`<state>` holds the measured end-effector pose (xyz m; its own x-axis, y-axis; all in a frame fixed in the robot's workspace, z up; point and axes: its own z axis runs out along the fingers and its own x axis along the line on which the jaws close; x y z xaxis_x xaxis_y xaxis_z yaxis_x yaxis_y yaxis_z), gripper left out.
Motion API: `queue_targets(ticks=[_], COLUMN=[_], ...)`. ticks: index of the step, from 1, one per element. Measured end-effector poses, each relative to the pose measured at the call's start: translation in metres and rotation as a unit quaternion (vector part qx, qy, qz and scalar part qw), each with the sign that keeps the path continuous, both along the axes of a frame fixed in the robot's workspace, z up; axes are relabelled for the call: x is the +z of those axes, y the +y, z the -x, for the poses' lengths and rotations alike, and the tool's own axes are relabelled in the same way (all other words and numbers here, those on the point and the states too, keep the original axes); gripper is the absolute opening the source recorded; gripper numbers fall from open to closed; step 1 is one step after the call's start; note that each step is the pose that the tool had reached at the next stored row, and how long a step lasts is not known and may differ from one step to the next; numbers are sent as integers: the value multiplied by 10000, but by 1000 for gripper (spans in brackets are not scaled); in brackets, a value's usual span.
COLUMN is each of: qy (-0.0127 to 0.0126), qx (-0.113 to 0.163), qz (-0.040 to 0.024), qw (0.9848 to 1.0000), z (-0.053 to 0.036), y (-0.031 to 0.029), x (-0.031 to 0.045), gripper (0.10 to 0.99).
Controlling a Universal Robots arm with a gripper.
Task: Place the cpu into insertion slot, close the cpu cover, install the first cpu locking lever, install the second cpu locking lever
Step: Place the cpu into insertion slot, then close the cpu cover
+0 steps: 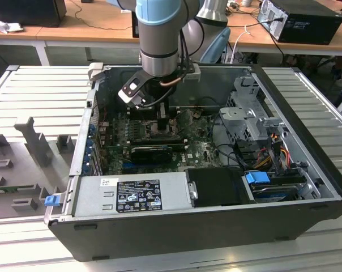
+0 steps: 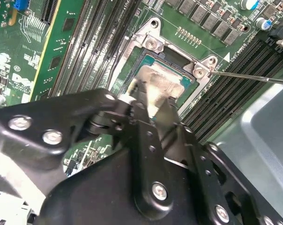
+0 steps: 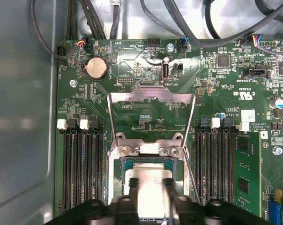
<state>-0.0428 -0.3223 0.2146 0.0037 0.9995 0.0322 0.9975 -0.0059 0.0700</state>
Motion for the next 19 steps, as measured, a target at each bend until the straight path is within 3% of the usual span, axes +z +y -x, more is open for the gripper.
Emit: queue_targets(ticks=[1,4,15,18,19], qy=[0,0,-1,16,34], qx=[0,0,0,1,0], qz=[0,-1,-1,-29,-38], qw=[10000,10000,10000,10000,10000], z=[0,0,0,-52,-81], y=[0,0,0,-27,-34], x=[4,20,108,108,108], gripper=[286,106,106,106,106])
